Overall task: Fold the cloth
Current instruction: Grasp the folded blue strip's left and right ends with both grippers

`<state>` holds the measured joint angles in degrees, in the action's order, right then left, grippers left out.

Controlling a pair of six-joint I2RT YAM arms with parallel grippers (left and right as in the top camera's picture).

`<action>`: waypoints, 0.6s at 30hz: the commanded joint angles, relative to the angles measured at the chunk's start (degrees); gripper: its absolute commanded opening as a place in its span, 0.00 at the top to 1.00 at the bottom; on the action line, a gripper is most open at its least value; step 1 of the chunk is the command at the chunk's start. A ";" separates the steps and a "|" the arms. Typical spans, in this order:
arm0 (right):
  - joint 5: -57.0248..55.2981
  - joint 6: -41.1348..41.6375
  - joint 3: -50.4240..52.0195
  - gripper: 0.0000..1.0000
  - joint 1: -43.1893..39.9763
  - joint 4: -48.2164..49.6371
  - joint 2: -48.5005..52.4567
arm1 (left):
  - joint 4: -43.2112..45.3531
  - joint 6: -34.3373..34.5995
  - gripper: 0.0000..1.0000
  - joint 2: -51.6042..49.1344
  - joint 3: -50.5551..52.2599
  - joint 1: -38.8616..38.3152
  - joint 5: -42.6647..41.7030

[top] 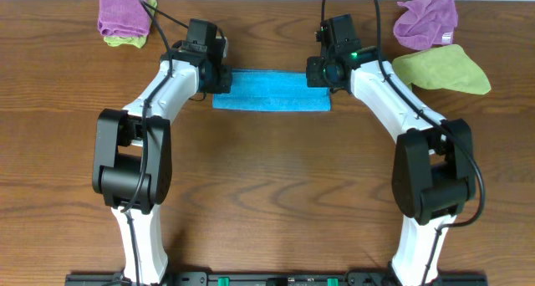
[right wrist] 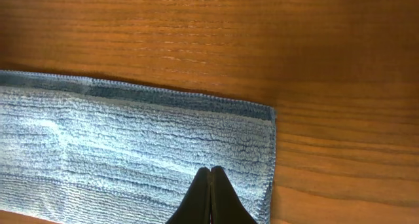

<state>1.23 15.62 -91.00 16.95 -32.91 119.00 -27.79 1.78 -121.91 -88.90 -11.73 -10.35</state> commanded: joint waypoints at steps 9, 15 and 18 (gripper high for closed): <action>-0.46 -0.44 -0.24 0.99 -0.55 -3.58 0.92 | 0.26 1.01 0.94 -5.40 0.74 -0.04 -3.58; 10.75 -0.42 -0.22 0.34 -6.38 -5.70 2.82 | -0.33 1.01 0.94 -5.40 0.74 -0.04 -3.67; 17.97 -0.15 -0.22 0.27 -10.03 -6.21 2.86 | -0.46 0.98 0.94 -5.40 0.74 -0.04 -3.65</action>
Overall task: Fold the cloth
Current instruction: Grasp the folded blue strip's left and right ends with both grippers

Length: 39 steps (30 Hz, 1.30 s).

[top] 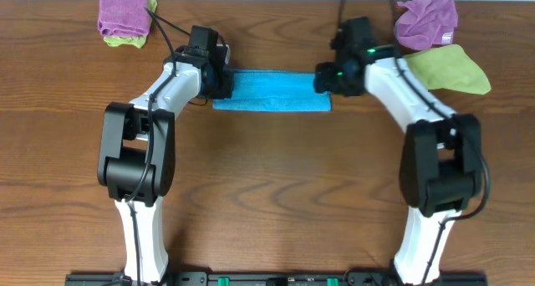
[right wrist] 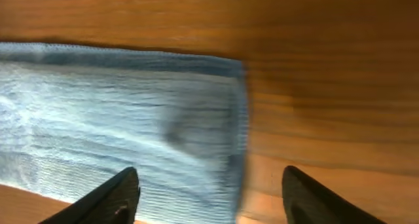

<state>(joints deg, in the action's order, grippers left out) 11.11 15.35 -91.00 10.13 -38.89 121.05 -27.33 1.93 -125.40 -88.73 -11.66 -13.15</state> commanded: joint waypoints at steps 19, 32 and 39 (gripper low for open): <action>31.61 -0.04 0.07 0.16 -11.04 3.34 13.29 | -2.56 1.03 0.94 -1.90 0.57 -0.02 -1.88; 31.76 -2.16 0.04 0.21 -9.62 4.72 18.16 | -2.62 3.28 0.94 -1.90 0.57 -0.02 -1.90; 30.32 -2.12 0.04 0.23 -6.78 6.25 18.16 | -2.58 3.26 0.94 -1.90 0.57 -0.02 -1.88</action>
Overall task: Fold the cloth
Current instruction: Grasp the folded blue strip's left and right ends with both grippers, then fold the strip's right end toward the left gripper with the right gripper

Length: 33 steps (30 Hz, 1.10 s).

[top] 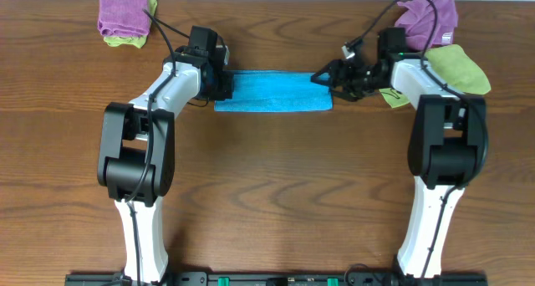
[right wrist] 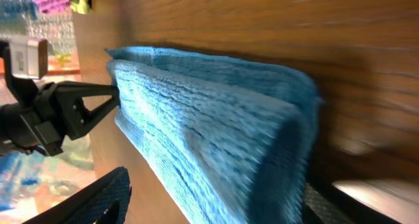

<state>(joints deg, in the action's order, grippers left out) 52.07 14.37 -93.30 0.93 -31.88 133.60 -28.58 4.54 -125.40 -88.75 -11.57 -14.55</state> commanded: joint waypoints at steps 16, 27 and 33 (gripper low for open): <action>-15.69 1.86 -2.84 0.99 2.21 -6.16 5.51 | -2.32 1.77 0.94 -1.90 0.59 -0.07 -0.09; -27.56 0.31 -20.63 0.98 8.79 -20.72 1.11 | -1.95 6.01 0.94 -1.90 0.59 -0.37 -0.57; -32.98 0.33 -23.69 0.98 14.97 -21.14 -0.44 | 0.59 8.15 0.94 -1.90 0.57 -0.90 -3.54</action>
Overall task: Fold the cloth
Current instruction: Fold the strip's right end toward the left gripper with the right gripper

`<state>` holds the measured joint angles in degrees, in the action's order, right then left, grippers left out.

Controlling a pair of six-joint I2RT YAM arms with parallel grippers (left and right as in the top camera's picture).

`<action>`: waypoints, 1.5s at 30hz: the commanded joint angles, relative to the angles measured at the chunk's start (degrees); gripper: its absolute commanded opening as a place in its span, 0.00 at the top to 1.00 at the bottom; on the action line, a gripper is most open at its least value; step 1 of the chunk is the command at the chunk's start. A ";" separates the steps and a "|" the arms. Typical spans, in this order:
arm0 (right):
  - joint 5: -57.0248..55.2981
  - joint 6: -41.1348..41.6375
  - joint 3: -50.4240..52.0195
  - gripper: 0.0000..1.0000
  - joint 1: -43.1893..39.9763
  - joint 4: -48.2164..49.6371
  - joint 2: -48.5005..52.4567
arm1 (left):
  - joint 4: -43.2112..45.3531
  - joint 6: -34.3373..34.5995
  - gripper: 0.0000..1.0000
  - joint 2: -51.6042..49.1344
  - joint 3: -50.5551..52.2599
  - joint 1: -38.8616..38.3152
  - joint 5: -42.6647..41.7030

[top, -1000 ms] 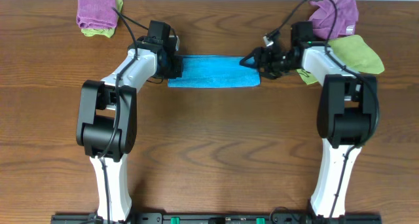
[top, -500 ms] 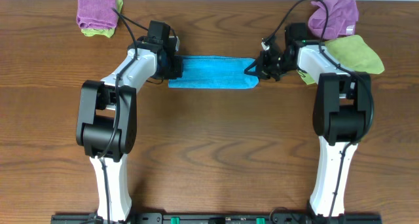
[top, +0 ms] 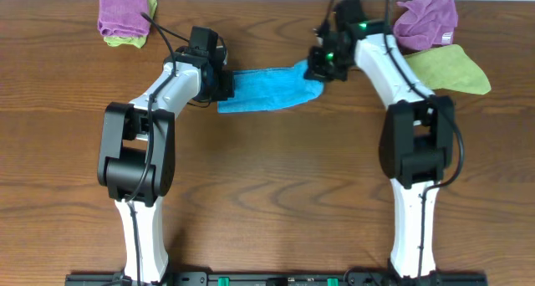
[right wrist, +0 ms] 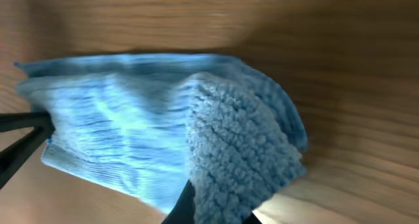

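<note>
A blue cloth [top: 266, 88] lies as a long folded strip on the wooden table [top: 267, 177], between my two arms. My right gripper [top: 320, 68] is shut on its right end, which is raised off the table and bunched. In the right wrist view the fluffy end [right wrist: 239, 152] hangs from my right gripper [right wrist: 213, 209], and the rest of the strip [right wrist: 118, 129] stretches away to the left. My left gripper [top: 224, 85] sits at the strip's left end, fingers together on its edge.
A purple cloth on a yellow-green one [top: 123, 13] lies at the back left. Another purple cloth [top: 427, 19] and a green cloth [top: 445, 69] lie at the back right, just beyond my right arm.
My right gripper was open, low at the right end of the flat strip. Now it is shut on that end, higher and a little further left. The end is lifted and bunched.
My right gripper was first shut over the flat strip's right end. It then stood open above that edge, then turned low beside it, still open. Now it holds the end raised. My left gripper stayed at the left end throughout.
</note>
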<state>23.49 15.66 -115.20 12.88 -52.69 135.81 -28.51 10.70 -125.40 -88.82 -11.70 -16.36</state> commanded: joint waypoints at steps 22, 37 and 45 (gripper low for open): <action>-8.66 -1.16 -4.81 0.99 9.68 0.35 -3.93 | 7.06 4.42 0.94 -1.90 0.57 -4.09 -9.16; -8.68 -2.51 -4.83 0.98 9.68 -0.24 -4.04 | 5.38 2.82 0.95 -1.22 0.50 -2.43 -7.45; -8.70 -3.15 -4.83 0.99 9.64 -0.26 -4.35 | 5.31 1.01 0.94 -0.42 -0.61 0.44 -5.05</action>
<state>14.94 13.74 -118.45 21.87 -52.84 134.06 -23.11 13.41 -126.30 -88.62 -11.73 -22.81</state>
